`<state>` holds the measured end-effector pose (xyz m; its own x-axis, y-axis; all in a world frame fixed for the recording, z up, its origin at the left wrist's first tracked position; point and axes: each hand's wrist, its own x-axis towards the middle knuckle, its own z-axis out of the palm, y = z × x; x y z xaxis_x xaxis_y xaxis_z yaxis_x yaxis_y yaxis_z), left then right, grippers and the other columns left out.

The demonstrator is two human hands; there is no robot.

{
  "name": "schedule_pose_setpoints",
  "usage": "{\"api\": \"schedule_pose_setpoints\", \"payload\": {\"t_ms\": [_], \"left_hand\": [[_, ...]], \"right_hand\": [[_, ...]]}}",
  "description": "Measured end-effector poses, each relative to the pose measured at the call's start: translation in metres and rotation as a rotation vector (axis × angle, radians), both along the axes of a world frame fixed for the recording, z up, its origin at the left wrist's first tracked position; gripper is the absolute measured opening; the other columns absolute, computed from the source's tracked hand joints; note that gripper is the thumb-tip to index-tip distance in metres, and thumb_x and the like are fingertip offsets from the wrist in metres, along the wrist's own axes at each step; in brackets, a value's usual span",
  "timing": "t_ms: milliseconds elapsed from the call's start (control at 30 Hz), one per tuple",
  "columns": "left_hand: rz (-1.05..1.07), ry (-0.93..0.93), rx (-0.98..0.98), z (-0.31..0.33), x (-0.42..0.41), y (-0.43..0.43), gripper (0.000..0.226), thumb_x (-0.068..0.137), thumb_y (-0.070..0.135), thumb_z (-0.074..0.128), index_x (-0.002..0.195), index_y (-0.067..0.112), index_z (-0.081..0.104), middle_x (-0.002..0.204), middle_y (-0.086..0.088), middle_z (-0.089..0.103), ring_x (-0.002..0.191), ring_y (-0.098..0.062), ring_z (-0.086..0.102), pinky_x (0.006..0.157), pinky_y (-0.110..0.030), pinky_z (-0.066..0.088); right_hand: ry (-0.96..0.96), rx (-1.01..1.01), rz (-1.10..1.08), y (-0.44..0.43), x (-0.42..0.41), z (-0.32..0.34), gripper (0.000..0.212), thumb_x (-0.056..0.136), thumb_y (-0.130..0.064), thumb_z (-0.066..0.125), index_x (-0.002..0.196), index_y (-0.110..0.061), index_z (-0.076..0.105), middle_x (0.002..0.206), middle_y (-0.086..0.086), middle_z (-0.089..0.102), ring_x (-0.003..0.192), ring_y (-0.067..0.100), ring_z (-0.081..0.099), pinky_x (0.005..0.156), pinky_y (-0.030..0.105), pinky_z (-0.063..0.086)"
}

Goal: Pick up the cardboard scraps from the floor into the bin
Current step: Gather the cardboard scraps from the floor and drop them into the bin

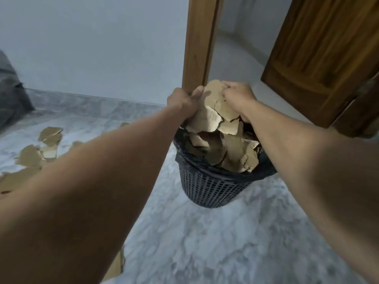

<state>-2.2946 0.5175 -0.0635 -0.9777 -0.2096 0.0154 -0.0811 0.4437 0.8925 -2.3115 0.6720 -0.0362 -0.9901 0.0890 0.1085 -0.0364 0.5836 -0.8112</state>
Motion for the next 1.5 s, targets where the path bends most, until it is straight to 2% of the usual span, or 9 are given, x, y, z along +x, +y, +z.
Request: {"api": "schedule_pose_setpoints", "payload": {"t_ms": [133, 367, 533, 667, 833, 1033, 1233, 1367, 1500], "left_hand": [[0.111, 0.126, -0.074, -0.011, 0.005, -0.007, 0.057, 0.100, 0.058, 0.045, 0.110, 0.010, 0.073, 0.110, -0.011, 0.074, 0.104, -0.031, 0.068, 0.089, -0.033, 0.051], [0.352, 0.246, -0.266, -0.070, 0.105, -0.111, 0.046, 0.101, 0.053, 0.040, 0.125, 0.023, 0.067, 0.116, -0.001, 0.074, 0.107, -0.025, 0.067, 0.088, -0.035, 0.048], [0.559, -0.039, -0.578, -0.185, 0.227, -0.218, 0.070, 0.098, 0.069, 0.030, 0.152, 0.027, 0.040, 0.155, -0.008, 0.045, 0.150, -0.032, 0.028, 0.119, -0.057, 0.023], [0.642, -0.457, -0.687, -0.250, 0.342, -0.268, 0.102, 0.075, 0.097, 0.014, 0.160, 0.043, -0.004, 0.170, -0.011, -0.005, 0.152, -0.042, -0.018, 0.113, -0.073, -0.010], [0.653, -0.679, -0.623, -0.280, 0.422, -0.289, 0.120, 0.055, 0.109, 0.016, 0.151, 0.050, -0.026, 0.167, -0.012, -0.021, 0.148, -0.053, -0.019, 0.109, -0.079, -0.007], [0.661, -0.592, -0.622, -0.298, 0.392, -0.323, 0.118, 0.066, 0.104, 0.022, 0.156, 0.041, -0.022, 0.169, -0.013, 0.002, 0.150, -0.052, 0.001, 0.117, -0.067, 0.003], [0.697, -0.131, -0.664, -0.311, 0.319, -0.387, 0.092, 0.093, 0.074, 0.041, 0.161, 0.017, 0.017, 0.136, -0.018, 0.053, 0.124, -0.034, 0.045, 0.111, -0.047, 0.035], [0.667, -0.094, -0.706, -0.311, 0.260, -0.432, 0.102, 0.082, 0.085, 0.040, 0.152, 0.012, 0.028, 0.140, -0.022, 0.043, 0.133, -0.035, 0.034, 0.117, -0.048, 0.026], [0.408, -0.224, -0.865, -0.301, 0.203, -0.477, 0.126, 0.063, 0.103, 0.036, 0.161, 0.034, -0.002, 0.169, -0.011, -0.009, 0.152, -0.036, -0.024, 0.118, -0.064, -0.013]], "right_hand": [[-0.074, 0.149, -0.008, 0.023, 0.008, -0.004, 0.034, 0.100, -0.017, 0.051, 0.126, -0.003, 0.067, 0.131, 0.011, 0.065, 0.122, 0.028, 0.058, 0.096, 0.032, 0.046], [0.254, 0.150, 0.009, -0.068, 0.057, -0.009, 0.040, 0.100, -0.029, 0.051, 0.138, -0.020, 0.060, 0.138, -0.002, 0.062, 0.127, 0.018, 0.056, 0.093, 0.021, 0.038], [0.431, 0.133, 0.232, -0.167, 0.124, -0.079, 0.041, 0.103, -0.025, 0.046, 0.143, -0.020, 0.052, 0.147, 0.001, 0.050, 0.132, 0.017, 0.047, 0.098, 0.026, 0.038], [0.095, 0.166, 0.467, -0.221, 0.188, -0.188, 0.053, 0.107, -0.039, 0.044, 0.157, -0.026, 0.032, 0.165, -0.002, 0.025, 0.147, 0.018, 0.030, 0.112, 0.041, 0.039], [-0.225, 0.586, 0.714, -0.252, 0.258, -0.303, 0.098, 0.084, -0.088, 0.026, 0.160, -0.039, -0.013, 0.168, 0.007, -0.020, 0.155, 0.029, -0.018, 0.121, 0.062, -0.004], [-0.033, 0.687, 0.826, -0.319, 0.255, -0.323, 0.111, 0.067, -0.103, 0.018, 0.149, -0.048, -0.032, 0.162, 0.009, -0.035, 0.150, 0.033, -0.030, 0.116, 0.068, -0.012], [0.051, 0.772, 0.856, -0.388, 0.187, -0.331, 0.115, 0.064, -0.104, 0.026, 0.150, -0.050, -0.029, 0.165, 0.009, -0.028, 0.150, 0.031, -0.031, 0.115, 0.070, -0.011], [0.078, 0.719, 0.773, -0.417, 0.138, -0.332, 0.127, 0.058, -0.106, 0.028, 0.152, -0.043, -0.030, 0.164, 0.010, -0.030, 0.149, 0.031, -0.033, 0.114, 0.071, -0.012], [0.057, 0.703, 0.770, -0.435, 0.097, -0.332, 0.124, 0.055, -0.107, 0.028, 0.148, -0.050, -0.033, 0.162, 0.012, -0.034, 0.147, 0.033, -0.036, 0.113, 0.073, -0.012]]}}
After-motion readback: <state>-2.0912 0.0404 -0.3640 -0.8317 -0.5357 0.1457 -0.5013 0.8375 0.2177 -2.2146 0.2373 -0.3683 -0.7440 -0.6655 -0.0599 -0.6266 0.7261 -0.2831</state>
